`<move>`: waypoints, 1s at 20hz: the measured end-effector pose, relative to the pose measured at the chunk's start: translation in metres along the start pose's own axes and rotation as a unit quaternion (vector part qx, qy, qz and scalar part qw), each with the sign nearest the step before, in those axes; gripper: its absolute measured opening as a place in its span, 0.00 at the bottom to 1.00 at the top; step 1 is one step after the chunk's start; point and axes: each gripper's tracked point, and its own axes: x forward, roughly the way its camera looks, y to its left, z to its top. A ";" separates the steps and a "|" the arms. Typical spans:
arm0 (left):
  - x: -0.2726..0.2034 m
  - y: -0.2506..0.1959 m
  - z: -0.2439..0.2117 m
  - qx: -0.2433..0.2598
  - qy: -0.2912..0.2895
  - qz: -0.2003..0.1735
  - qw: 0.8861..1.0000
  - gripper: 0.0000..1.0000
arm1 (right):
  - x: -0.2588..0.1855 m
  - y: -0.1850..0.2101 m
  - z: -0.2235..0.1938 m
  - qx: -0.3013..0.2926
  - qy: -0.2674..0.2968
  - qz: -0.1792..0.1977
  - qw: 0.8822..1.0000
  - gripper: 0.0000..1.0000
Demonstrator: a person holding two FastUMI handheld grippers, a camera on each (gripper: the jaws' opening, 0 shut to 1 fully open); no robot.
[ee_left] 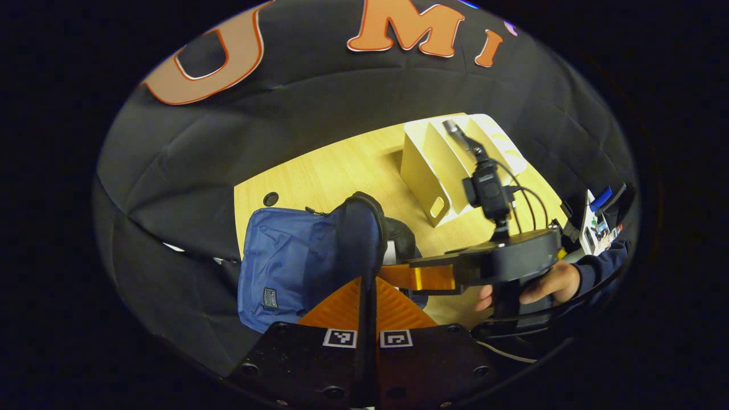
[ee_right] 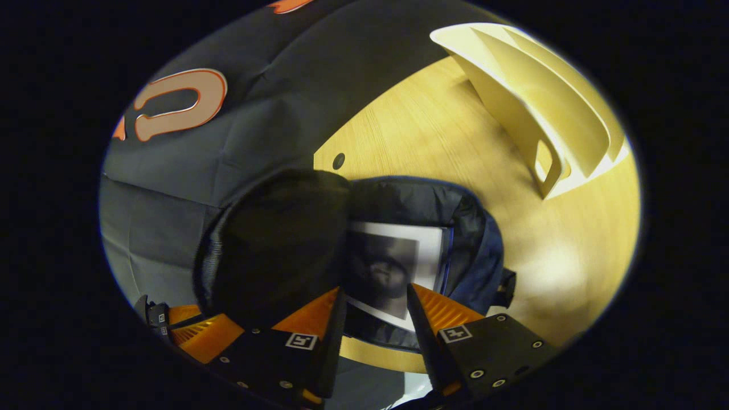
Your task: Open the schoolbag, grab two books from the bookshelf and put them into the schoolbag.
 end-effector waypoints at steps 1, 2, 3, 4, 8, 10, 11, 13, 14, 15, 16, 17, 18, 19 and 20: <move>0.000 0.001 0.000 -0.002 -0.001 0.001 1.000 0.01 | -0.006 -0.003 0.005 -0.014 -0.008 -0.008 1.000 0.64; 0.000 0.000 0.002 -0.003 -0.003 0.002 1.000 0.01 | -0.013 -0.003 0.012 -0.027 -0.020 -0.012 0.999 0.65; 0.001 0.000 0.000 -0.003 -0.002 0.005 1.000 0.01 | -0.019 -0.005 0.019 -0.040 -0.033 -0.021 0.998 0.80; -0.001 0.000 0.002 -0.003 -0.002 0.008 1.000 0.01 | -0.024 -0.010 0.024 -0.054 -0.046 -0.029 0.997 0.65; 0.015 -0.010 -0.003 -0.017 0.010 0.006 1.000 0.01 | -0.045 -0.041 0.045 -0.082 -0.077 -0.069 0.991 0.67; 0.021 -0.016 -0.008 -0.017 0.019 0.004 1.000 0.02 | -0.060 -0.055 0.062 -0.088 -0.101 -0.086 0.987 0.67; 0.026 -0.023 -0.011 -0.015 0.024 -0.004 1.000 0.02 | -0.070 -0.062 0.073 -0.098 -0.112 -0.094 0.984 0.67; 0.030 -0.032 -0.015 -0.014 0.028 -0.011 0.999 0.08 | -0.086 -0.080 0.091 -0.120 -0.138 -0.115 0.976 0.67; 0.033 -0.038 -0.015 -0.015 0.029 -0.014 0.999 0.12 | -0.091 -0.086 0.099 -0.128 -0.148 -0.128 0.972 0.67; 0.036 -0.044 -0.016 -0.016 0.028 -0.017 0.999 0.14 | -0.098 -0.092 0.106 -0.135 -0.158 -0.135 0.969 0.67; 0.037 -0.048 -0.015 -0.018 0.025 -0.017 0.999 0.18 | -0.104 -0.097 0.113 -0.140 -0.168 -0.141 0.966 0.67; 0.037 -0.051 -0.013 -0.022 0.022 -0.014 0.999 0.20 | -0.113 -0.101 0.119 -0.142 -0.178 -0.145 0.963 0.67; 0.041 -0.049 -0.011 -0.031 0.016 -0.003 0.999 0.29 | -0.120 -0.103 0.125 -0.145 -0.187 -0.150 0.960 0.67; 0.041 -0.045 -0.005 -0.039 0.010 0.015 0.999 0.46 | -0.126 -0.109 0.131 -0.147 -0.194 -0.155 0.958 0.67; 0.041 -0.043 -0.001 -0.046 0.003 0.032 0.998 0.63 | -0.132 -0.116 0.135 -0.151 -0.200 -0.162 0.954 0.67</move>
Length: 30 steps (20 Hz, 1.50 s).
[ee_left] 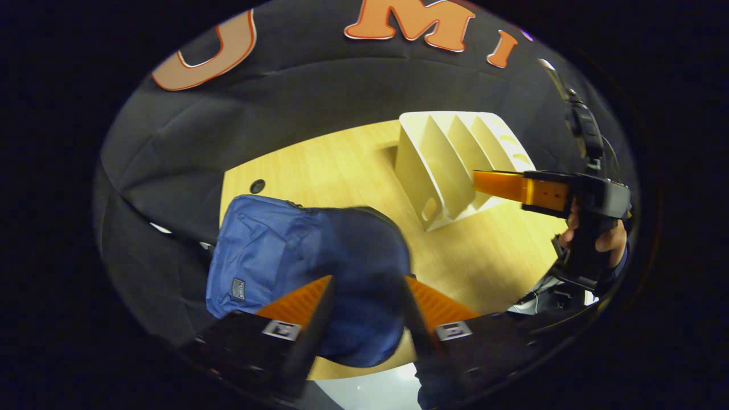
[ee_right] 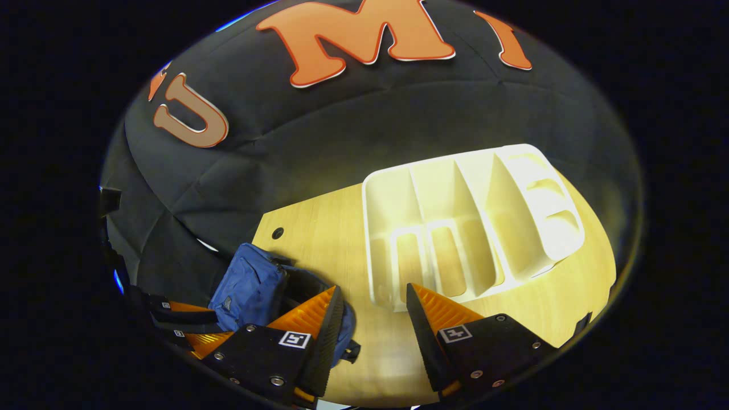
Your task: Open the schoolbag, grab two books from the bookshelf and put them into the schoolbag.
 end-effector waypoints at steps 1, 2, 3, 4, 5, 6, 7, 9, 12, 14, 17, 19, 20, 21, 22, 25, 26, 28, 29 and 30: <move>0.002 -0.005 0.005 -0.007 -0.006 0.006 1.000 0.80 | -0.004 -0.010 0.004 -0.007 -0.005 -0.008 1.000 0.67; 0.003 -0.012 0.010 -0.014 -0.011 0.005 1.000 0.97 | -0.006 -0.019 0.007 -0.014 -0.012 -0.015 1.000 0.67; 0.004 -0.019 0.012 -0.020 -0.019 0.004 1.000 0.96 | -0.010 -0.028 0.011 -0.021 -0.018 -0.021 0.999 0.67; 0.003 -0.025 0.017 -0.022 -0.027 0.005 0.999 0.96 | -0.014 -0.036 0.016 -0.026 -0.025 -0.025 0.999 0.68; 0.003 -0.031 0.023 -0.026 -0.038 0.012 0.999 0.96 | -0.017 -0.043 0.020 -0.030 -0.032 -0.028 0.999 0.68; 0.001 -0.035 0.033 -0.030 -0.053 0.022 0.998 0.96 | -0.024 -0.049 0.022 -0.032 -0.038 -0.029 0.998 0.69; -0.002 -0.037 0.039 -0.040 -0.071 0.037 0.996 0.96 | -0.028 -0.053 0.025 -0.034 -0.044 -0.030 0.998 0.69; -0.010 -0.046 0.055 -0.055 -0.111 0.058 0.991 0.97 | -0.035 -0.062 0.034 -0.042 -0.057 -0.030 0.997 0.70; -0.018 -0.064 0.079 -0.071 -0.172 0.066 0.980 0.96 | -0.049 -0.072 0.052 -0.049 -0.094 -0.029 0.994 0.86; -0.030 -0.075 0.093 -0.087 -0.213 0.074 0.970 0.96 | -0.059 -0.082 0.064 -0.050 -0.122 -0.033 0.991 0.93; -0.042 -0.097 0.112 -0.107 -0.260 0.079 0.956 0.96 | -0.078 -0.099 0.084 -0.050 -0.171 -0.043 0.983 0.95; -0.052 -0.103 0.119 -0.108 -0.294 0.091 0.945 0.96 | -0.089 -0.108 0.095 -0.056 -0.199 -0.051 0.977 0.94; -0.058 -0.109 0.125 -0.105 -0.312 0.096 0.940 0.96 | -0.094 -0.110 0.104 -0.058 -0.213 -0.051 0.974 0.94; -0.067 -0.117 0.133 -0.098 -0.330 0.105 0.933 0.96 | -0.099 -0.115 0.110 -0.059 -0.224 -0.054 0.971 0.94; -0.076 -0.122 0.138 -0.091 -0.349 0.117 0.925 0.96 | -0.107 -0.120 0.115 -0.057 -0.237 -0.056 0.968 0.94; -0.091 -0.134 0.148 -0.085 -0.397 0.141 0.903 0.95 | -0.129 -0.132 0.130 -0.064 -0.282 -0.061 0.955 0.94; -0.095 -0.139 0.150 -0.085 -0.407 0.139 0.899 0.99 | -0.135 -0.136 0.134 -0.074 -0.293 -0.065 0.951 0.94; -0.104 -0.150 0.156 -0.093 -0.420 0.143 0.891 0.99 | -0.149 -0.138 0.139 -0.090 -0.311 -0.063 0.944 0.94; -0.111 -0.155 0.157 -0.098 -0.426 0.148 0.887 0.95 | -0.157 -0.137 0.140 -0.092 -0.320 -0.057 0.941 0.94; -0.117 -0.157 0.160 -0.102 -0.435 0.153 0.881 0.99 | -0.165 -0.137 0.145 -0.095 -0.331 -0.055 0.937 0.94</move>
